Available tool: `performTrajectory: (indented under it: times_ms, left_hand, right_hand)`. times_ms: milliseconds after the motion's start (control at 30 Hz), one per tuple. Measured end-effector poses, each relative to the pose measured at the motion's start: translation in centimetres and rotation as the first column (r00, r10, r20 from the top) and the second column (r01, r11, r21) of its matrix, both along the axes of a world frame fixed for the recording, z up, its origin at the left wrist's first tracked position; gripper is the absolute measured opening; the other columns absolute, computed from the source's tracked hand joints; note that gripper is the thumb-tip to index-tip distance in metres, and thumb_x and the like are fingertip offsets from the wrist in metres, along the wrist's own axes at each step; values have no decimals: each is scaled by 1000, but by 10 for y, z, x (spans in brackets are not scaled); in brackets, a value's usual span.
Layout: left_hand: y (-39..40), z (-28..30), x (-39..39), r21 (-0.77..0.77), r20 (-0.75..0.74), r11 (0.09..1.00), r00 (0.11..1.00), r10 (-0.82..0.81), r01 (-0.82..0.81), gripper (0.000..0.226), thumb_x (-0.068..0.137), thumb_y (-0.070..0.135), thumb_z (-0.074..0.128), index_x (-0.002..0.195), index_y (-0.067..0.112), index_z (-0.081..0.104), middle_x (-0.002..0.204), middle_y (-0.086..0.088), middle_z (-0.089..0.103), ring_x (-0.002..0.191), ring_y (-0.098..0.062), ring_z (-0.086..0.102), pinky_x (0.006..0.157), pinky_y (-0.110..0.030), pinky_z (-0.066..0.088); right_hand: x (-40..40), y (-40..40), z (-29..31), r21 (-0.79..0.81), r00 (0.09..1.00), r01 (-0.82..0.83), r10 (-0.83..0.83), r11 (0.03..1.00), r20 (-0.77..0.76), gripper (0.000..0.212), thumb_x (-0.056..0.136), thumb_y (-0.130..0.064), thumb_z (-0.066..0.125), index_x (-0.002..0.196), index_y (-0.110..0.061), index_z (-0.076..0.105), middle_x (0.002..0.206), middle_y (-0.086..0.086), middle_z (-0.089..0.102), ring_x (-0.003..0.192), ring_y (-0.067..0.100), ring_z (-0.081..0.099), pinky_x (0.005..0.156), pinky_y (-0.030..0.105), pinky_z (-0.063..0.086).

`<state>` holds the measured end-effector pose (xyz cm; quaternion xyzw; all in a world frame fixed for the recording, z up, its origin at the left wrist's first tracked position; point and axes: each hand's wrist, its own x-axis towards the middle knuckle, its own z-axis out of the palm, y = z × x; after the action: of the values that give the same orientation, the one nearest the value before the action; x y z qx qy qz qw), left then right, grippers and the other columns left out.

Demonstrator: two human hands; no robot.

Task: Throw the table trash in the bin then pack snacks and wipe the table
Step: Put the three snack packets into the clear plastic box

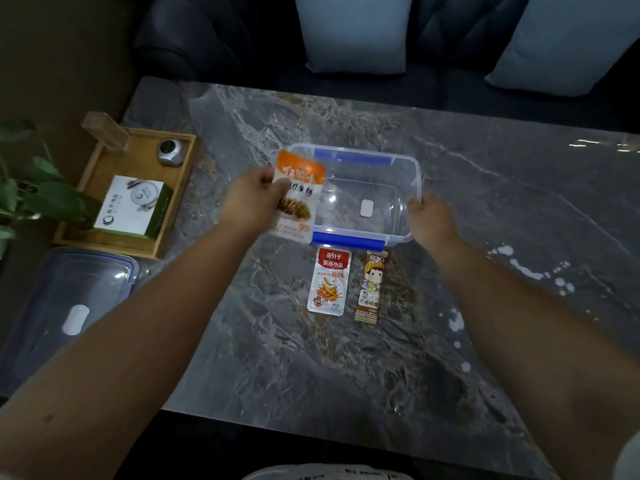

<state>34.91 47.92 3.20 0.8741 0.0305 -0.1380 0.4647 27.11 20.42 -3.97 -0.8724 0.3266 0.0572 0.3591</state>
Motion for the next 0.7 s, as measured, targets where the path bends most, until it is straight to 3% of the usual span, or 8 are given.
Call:
performTrajectory:
  times_ms: [100,200,333,467,533,633,700]
  left_hand:
    - [-34,-17,30,127,-14,989,997,-70,71,19,87,31,64,97,17,57,95,-3,69,83,-19,66,74,-36,55]
    - [-55,-39,43,296,-34,937,982,-185,187,35,88,26,62,118,13,50,103,-5,64,92,-22,63,81,-37,52]
    - [-66,-67,50,548,-57,794,960,-276,261,49,94,24,51,138,13,32,114,-17,63,102,-36,61,81,-43,49]
    - [-74,-72,51,691,-86,661,941,-326,292,58,96,13,43,147,14,16,118,-19,60,104,-36,60,76,-45,48]
    - [-75,-67,47,750,-110,571,914,-390,334,52,96,10,42,143,12,22,118,-18,59,102,-34,60,69,-42,45]
    - [-73,-63,42,827,-156,410,857,-491,386,50,90,2,50,137,8,34,130,-18,48,106,-37,58,74,-44,47]
    - [-71,-65,42,838,-150,380,835,-530,392,43,88,-1,52,130,8,46,132,-16,44,106,-37,57,74,-43,47]
  right_hand:
    - [1,0,0,-35,1000,-14,13,999,-17,38,99,-35,34,105,-4,56,90,13,60,75,24,56,63,30,37]
    - [1,-3,-4,-63,1000,-19,19,998,-9,39,99,-34,35,102,-3,58,88,14,60,75,26,56,65,30,36]
    - [0,-6,-13,-34,999,-29,30,999,27,38,98,-39,34,101,-8,57,86,11,63,76,27,60,65,35,48]
    - [-1,-5,-14,-42,998,-39,41,998,46,29,99,-35,33,87,-14,50,67,-1,49,60,15,48,51,27,33]
    - [-1,-3,-14,-45,998,-39,41,998,55,27,99,-31,34,83,-15,47,63,-4,45,55,10,44,50,26,30]
    - [0,-1,-14,-55,998,-36,40,998,56,27,99,-31,35,84,-13,49,66,-3,48,57,11,46,49,26,30]
    - [1,-2,-14,-59,997,-39,43,997,57,28,99,-31,35,85,-12,50,67,-2,49,58,12,47,49,26,31]
